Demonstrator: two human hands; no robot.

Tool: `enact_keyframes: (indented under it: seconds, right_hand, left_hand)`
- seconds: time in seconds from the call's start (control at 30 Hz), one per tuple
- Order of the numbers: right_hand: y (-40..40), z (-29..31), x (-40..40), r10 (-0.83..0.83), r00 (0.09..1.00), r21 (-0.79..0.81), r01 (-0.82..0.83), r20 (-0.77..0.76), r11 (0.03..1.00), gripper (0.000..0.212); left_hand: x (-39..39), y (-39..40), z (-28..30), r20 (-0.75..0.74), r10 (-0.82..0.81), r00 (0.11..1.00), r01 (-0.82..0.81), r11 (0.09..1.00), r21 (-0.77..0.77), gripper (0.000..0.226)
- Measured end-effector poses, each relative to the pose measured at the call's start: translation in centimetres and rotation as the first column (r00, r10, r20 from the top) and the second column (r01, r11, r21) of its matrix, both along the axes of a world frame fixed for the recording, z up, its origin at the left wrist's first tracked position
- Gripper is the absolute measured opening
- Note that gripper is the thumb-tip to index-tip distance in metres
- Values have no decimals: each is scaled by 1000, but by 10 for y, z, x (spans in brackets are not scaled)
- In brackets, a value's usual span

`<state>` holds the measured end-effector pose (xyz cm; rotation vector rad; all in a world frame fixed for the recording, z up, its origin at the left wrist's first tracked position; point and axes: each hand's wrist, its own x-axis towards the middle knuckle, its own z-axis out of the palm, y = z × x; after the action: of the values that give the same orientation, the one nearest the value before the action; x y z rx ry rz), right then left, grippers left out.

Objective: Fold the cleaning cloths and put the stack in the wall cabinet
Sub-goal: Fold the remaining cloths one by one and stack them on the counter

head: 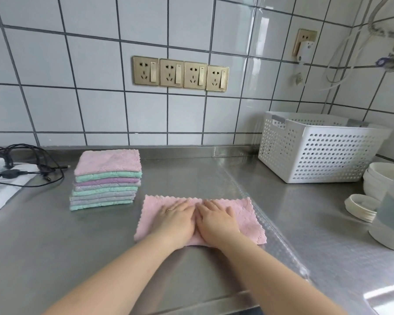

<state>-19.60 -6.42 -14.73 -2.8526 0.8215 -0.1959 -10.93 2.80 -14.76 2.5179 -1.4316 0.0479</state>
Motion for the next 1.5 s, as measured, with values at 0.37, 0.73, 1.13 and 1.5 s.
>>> enact_keyframes:
  seconds: [0.37, 0.73, 1.13, 1.5]
  right_hand:
    - [-31, 2, -42, -141, 979, -51, 135, -146, 990, 76]
    - [-38, 13, -51, -182, 966, -113, 163, -183, 980, 72]
    - [-20, 28, -5, 173, 985, 54, -172, -6, 984, 45]
    - [-17, 33, -42, 229, 967, -194, -247, -110, 949, 35]
  left_hand:
    - [17, 28, 7, -36, 189, 981, -178, 964, 197, 72]
    - [5, 49, 17, 166, -49, 985, 49, 999, 4, 29]
    - [-47, 38, 26, 208, -156, 966, 159, 987, 4, 28]
    - [-26, 89, 34, 264, -191, 945, 178, 981, 73, 29]
